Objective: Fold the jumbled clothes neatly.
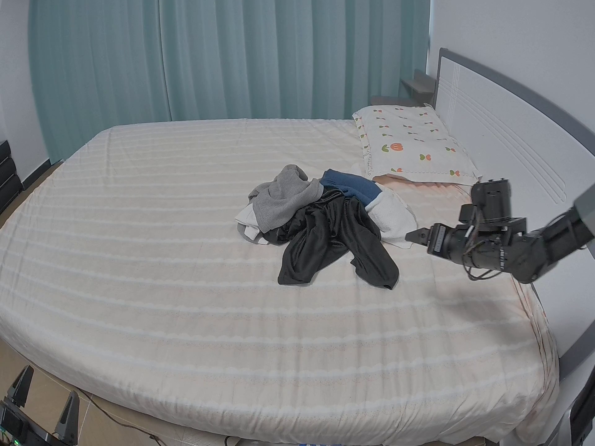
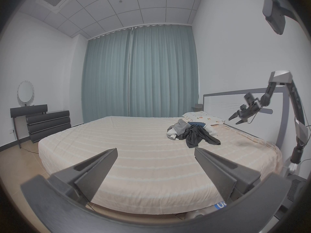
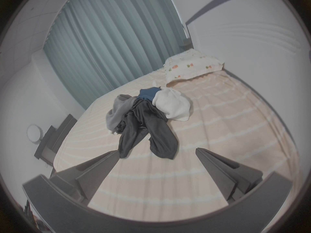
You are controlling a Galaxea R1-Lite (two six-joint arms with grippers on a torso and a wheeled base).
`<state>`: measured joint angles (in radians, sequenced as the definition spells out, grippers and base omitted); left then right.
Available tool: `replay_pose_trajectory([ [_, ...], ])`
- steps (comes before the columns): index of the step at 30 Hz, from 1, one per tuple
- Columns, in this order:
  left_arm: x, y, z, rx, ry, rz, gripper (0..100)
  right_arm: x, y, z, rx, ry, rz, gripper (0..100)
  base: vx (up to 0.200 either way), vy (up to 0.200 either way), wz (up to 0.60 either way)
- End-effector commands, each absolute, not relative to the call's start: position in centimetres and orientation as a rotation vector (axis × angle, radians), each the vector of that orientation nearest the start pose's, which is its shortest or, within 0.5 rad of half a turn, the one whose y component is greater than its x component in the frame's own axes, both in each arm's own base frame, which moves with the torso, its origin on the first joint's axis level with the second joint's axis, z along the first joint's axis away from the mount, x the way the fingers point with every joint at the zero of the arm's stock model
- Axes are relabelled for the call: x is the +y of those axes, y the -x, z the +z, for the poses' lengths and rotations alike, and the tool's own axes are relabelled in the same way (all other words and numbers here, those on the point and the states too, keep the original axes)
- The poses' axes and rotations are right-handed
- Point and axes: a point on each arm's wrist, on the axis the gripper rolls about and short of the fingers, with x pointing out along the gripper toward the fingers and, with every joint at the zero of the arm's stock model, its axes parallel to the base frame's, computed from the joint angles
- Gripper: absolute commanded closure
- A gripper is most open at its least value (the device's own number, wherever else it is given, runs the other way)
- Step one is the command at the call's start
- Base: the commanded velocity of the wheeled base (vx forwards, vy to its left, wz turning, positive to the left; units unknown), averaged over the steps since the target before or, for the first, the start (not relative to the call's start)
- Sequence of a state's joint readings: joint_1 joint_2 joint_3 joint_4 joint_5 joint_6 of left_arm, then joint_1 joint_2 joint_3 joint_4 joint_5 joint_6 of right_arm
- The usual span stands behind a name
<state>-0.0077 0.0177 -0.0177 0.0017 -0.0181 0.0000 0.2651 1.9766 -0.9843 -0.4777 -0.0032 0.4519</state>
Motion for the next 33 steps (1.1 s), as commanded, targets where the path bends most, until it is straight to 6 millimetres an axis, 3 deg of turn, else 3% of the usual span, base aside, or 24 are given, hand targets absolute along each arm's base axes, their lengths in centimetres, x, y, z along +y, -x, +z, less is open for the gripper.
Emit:
replay_pose_trajectory([
  [1,0.0,2.3,7.5,0.002,0.0,-0.026,0,15.3,-44.9,-1.6,0.704,-0.453,0.004,0,0.0,0.0,0.0],
  [9,0.0,2.3,7.5,0.002,0.0,-0.026,0,16.5,-45.6,-2.6,0.712,-0.433,-0.019,0,0.0,0.0,0.0],
  [29,0.0,2.3,7.5,0.002,0.0,-0.026,0,16.9,-48.4,-3.4,0.598,-0.429,-0.098,0,0.0,0.0,0.0],
  [30,0.0,2.3,7.5,0.002,0.0,-0.026,0,16.9,-48.5,-3.3,0.592,-0.438,-0.096,100,0.0,0.0,0.0],
  [33,0.0,2.3,7.5,0.002,0.0,-0.026,0,17.3,-48.2,-2.6,0.589,-0.506,-0.097,100,0.0,0.0,0.0],
])
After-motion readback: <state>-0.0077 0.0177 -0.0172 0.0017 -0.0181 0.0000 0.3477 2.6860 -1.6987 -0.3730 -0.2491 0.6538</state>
